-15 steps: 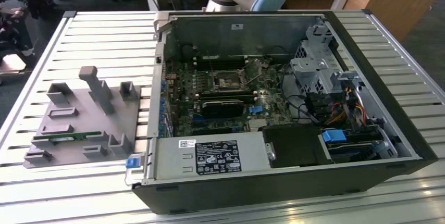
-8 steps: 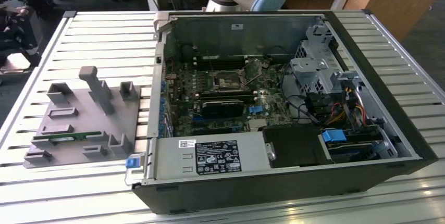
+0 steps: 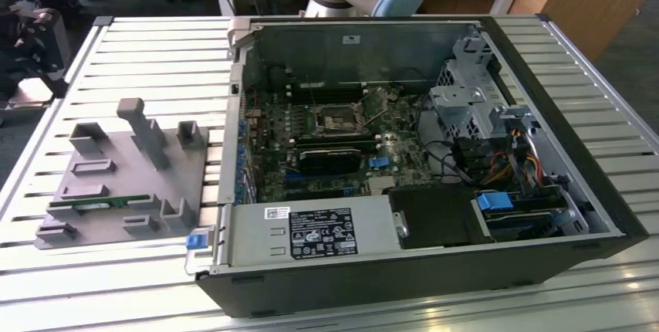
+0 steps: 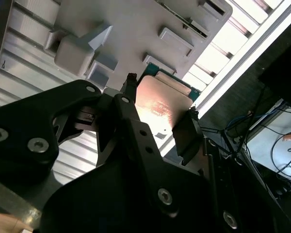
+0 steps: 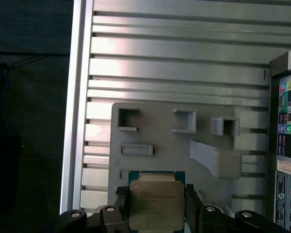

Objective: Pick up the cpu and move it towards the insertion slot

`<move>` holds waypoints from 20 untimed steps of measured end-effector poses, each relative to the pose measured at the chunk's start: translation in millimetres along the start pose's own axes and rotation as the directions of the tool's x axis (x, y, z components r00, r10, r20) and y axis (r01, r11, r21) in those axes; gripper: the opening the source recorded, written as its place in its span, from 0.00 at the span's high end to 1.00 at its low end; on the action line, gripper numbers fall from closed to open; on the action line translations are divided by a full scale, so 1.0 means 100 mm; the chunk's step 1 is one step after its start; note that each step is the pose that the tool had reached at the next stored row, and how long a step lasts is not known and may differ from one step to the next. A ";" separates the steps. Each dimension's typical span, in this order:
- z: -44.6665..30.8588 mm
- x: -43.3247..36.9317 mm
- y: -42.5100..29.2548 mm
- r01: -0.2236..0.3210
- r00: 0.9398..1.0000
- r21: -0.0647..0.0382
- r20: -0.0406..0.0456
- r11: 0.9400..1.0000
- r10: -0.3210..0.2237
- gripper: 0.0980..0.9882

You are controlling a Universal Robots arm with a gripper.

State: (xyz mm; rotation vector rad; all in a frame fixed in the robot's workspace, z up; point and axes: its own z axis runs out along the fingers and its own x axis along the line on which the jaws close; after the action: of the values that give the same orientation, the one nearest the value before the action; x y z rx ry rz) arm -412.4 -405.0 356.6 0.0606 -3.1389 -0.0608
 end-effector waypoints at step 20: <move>-0.001 -0.175 -0.007 0.000 1.000 0.000 0.000 1.000 0.000 0.50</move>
State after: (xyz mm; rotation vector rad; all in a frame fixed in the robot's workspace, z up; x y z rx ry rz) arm -394.9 -405.0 356.6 0.0607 -3.1388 -0.0608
